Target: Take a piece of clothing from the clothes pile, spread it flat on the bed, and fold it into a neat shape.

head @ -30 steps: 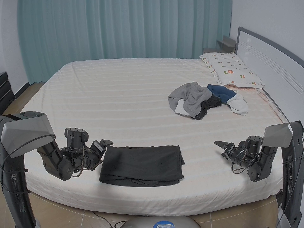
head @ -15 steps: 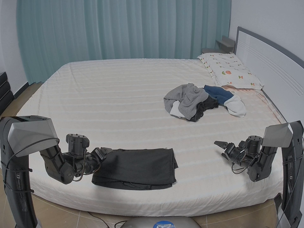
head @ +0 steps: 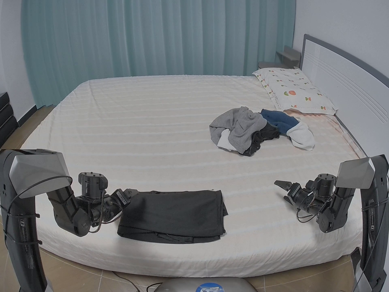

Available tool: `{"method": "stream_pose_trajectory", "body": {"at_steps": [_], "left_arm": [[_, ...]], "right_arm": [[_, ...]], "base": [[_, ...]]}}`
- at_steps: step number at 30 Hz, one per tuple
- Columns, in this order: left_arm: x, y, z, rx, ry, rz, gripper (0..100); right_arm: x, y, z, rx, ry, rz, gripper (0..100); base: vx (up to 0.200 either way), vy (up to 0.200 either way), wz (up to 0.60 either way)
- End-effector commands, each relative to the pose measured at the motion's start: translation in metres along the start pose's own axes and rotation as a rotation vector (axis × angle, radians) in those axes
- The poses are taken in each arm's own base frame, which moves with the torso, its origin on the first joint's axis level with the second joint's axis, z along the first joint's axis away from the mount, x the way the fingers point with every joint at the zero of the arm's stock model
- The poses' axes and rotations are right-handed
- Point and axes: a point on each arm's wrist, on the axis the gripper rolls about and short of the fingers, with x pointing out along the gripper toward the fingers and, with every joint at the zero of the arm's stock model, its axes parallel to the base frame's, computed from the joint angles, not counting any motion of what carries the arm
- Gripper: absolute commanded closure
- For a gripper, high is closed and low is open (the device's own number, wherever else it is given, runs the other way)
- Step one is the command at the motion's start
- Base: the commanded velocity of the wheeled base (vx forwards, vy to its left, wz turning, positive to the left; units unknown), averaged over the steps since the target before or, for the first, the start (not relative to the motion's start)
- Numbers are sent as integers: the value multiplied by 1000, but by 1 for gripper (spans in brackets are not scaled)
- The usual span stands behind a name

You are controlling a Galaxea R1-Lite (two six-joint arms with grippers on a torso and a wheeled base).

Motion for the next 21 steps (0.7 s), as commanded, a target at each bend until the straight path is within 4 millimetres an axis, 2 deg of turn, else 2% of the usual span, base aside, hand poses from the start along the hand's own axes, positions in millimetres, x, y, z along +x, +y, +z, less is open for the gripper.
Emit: {"method": "stream_pose_trajectory", "body": {"at_steps": [1, 6, 21], "left_arm": [[13, 17, -11, 57, 18, 30, 0], [16, 28, -21, 124, -7, 3, 0], [14, 25, -24, 124, -8, -28, 0]], "right_arm": [[0, -1, -1, 1, 1, -2, 0], [0, 0, -1, -2, 1, 0, 0], [0, -1, -1, -1, 2, -1, 0]], "base": [[0, 0, 0], [0, 0, 0], [0, 0, 0]]}}
